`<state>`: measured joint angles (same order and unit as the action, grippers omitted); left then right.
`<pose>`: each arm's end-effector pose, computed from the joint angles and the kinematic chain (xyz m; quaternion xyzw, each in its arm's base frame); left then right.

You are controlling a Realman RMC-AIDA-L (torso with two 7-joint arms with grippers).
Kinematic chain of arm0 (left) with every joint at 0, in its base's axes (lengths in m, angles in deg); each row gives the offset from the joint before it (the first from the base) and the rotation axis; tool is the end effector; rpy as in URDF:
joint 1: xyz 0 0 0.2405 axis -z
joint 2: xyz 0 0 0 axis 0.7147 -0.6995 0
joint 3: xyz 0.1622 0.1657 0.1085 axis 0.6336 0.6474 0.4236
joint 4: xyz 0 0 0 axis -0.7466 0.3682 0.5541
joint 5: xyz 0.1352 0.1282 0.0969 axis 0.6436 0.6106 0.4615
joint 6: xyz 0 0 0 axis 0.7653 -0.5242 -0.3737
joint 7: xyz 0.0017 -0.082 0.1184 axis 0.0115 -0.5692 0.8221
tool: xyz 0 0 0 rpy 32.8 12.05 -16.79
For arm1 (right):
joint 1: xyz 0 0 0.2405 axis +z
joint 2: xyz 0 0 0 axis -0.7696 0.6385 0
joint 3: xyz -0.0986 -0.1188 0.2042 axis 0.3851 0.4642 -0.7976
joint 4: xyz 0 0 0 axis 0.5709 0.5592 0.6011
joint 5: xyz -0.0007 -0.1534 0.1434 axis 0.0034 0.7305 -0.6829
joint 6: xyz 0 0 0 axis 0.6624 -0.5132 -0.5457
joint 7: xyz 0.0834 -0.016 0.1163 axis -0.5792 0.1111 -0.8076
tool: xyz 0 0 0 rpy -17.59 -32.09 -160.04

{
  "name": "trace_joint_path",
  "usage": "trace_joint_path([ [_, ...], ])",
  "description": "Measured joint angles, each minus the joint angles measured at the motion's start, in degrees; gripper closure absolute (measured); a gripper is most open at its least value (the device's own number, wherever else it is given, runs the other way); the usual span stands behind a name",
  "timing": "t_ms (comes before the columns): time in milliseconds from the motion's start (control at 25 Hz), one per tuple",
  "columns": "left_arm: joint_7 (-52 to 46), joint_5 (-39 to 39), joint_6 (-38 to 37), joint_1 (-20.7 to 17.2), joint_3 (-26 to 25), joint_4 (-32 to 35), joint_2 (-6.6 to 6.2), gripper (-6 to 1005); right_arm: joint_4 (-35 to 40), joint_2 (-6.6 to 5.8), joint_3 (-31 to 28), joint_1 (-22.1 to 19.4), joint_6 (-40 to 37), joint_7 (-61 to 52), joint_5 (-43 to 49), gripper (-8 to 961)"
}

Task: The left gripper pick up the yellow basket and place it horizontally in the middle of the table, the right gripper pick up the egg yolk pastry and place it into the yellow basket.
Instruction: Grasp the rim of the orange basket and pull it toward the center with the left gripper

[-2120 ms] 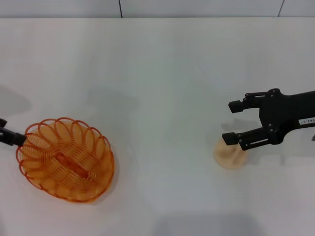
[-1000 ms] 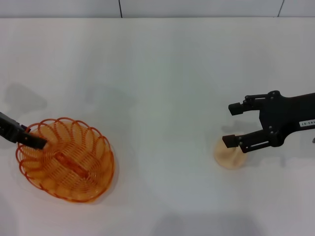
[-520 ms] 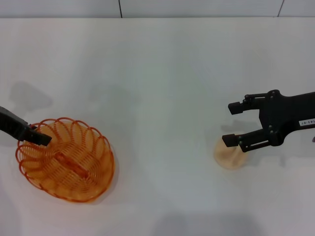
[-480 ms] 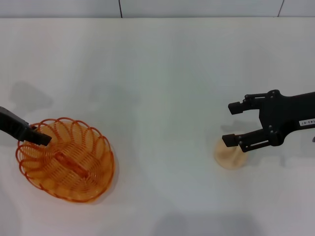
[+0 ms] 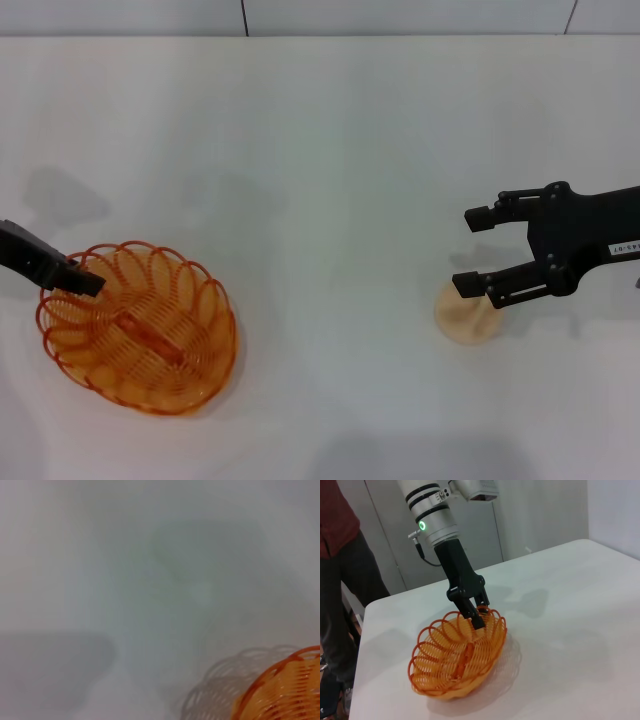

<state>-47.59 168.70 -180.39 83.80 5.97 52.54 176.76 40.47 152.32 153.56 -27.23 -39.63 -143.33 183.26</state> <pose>-0.3010 0.3541 0.0672 -0.8928 -0.4121 0.1338 0.1228 0.2007 0.3209 0.0257 -0.9792 0.1399 0.1313 0.0654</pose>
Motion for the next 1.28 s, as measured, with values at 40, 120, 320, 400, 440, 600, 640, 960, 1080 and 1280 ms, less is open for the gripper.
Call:
trace_joint_path([
  [40, 0.03, 0.00, -0.03, 0.02, 0.00, 0.00, 0.03, 661, 0.00, 0.00, 0.00, 0.00, 0.00, 0.00, 0.00, 105],
  [120, 0.10, 0.00, -0.13, 0.06, 0.01, 0.00, 0.04, 693, 0.00, 0.00, 0.00, 0.00, 0.00, 0.00, 0.00, 105],
  [320, 0.16, 0.00, -0.09, 0.02, 0.87, 0.01, 0.05, 722, 0.00, 0.00, 0.00, 0.03, 0.00, 0.00, 0.00, 105],
  [400, 0.17, 0.01, -0.09, -0.01, 1.59, -0.01, 0.06, 734, 0.00, 0.00, 0.00, 0.03, 0.00, 0.00, 0.00, 105],
  [440, 0.17, 0.02, -0.08, 0.00, 1.81, -0.02, 0.08, 739, 0.00, 0.00, 0.00, 0.03, 0.00, 0.00, 0.00, 105],
  [600, 0.11, 0.06, 0.06, 0.06, 2.03, -0.04, 0.09, 779, 0.00, 0.00, 0.00, 0.03, 0.00, 0.00, 0.00, 105],
  [640, 0.13, 0.07, 0.02, 0.06, 2.03, -0.05, 0.09, 793, 0.00, 0.00, 0.00, 0.03, 0.00, 0.00, 0.00, 105],
  [960, 0.39, 0.08, -0.44, 0.43, 2.03, 0.04, 0.05, 847, 0.00, -0.07, 0.00, 0.04, 0.00, 0.00, 0.00, 106],
  [1080, 0.42, -0.06, -0.51, 0.67, 2.08, 0.19, 0.12, 860, -0.01, -0.07, -0.36, 0.10, 0.00, 0.00, 0.00, 106],
  [1280, 0.23, -1.16, -0.90, 0.75, 1.82, 1.09, 0.77, 895, -0.13, -0.06, -0.51, 0.12, 0.02, 0.00, 0.00, 106],
])
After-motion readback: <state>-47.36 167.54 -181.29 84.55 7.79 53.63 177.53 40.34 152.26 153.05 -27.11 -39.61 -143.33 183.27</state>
